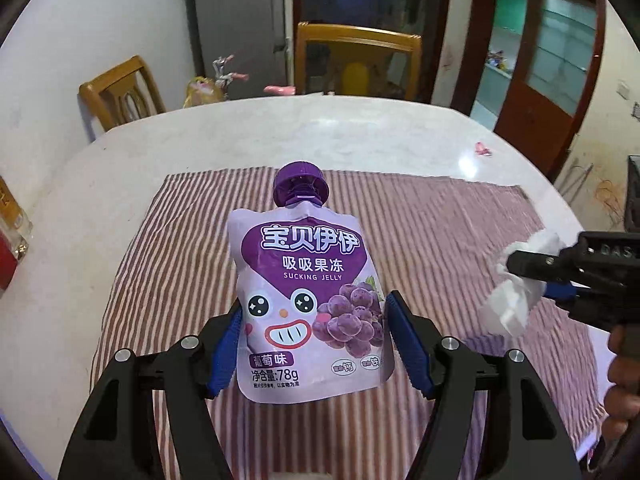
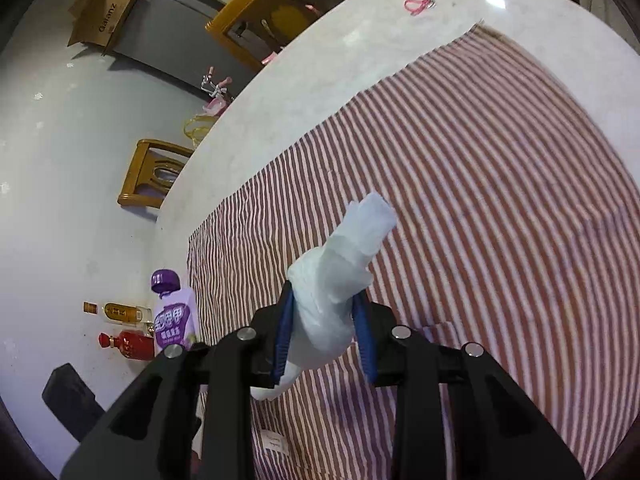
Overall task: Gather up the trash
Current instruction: 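Lift the purple jelly pouch and white tissue and carry them to the black bin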
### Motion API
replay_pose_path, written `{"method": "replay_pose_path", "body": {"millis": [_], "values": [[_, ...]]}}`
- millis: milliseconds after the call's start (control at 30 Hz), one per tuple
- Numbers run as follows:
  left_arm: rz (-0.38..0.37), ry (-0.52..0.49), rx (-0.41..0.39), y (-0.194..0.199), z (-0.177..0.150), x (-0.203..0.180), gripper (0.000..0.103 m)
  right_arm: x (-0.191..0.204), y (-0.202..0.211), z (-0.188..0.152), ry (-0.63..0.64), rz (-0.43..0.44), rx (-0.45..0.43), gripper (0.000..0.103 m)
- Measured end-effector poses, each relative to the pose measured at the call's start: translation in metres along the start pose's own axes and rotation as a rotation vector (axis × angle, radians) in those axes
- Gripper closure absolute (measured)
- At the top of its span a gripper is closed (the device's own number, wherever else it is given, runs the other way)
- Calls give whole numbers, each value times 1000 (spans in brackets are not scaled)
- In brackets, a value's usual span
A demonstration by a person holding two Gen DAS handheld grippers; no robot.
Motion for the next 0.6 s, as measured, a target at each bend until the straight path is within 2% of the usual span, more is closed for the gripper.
{"method": "replay_pose_path", "body": {"millis": [100,300,433,467,600], "values": [[-18,-21,-24,15,1,-11,37,-4,14,-2,-16,26,-5,74],[-73,-96,-65,46,1,-51,37,-32,77,-4,-19,36,-90,74],[-146,-181,-99,67,-3,-103,37,-92,148,-11,-75,-19,-210,74],[-185,-207,-109,74,-5,-123,36,-112,167,-15,-102,-40,-244,74],[-315,-294,-135,95,-15,-190,36,-209,255,-42,-254,-190,-416,74]]}}
Point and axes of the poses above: each gripper's, at about its wrist camera, not at the fingertips, and y roughly against the way its jaws point, x to its left, z to its top, the point moved 5 cm from there along -y, roughly the way its jaws point, and after that the axes turned 7 degrees about -y, right-handed, at the moved point
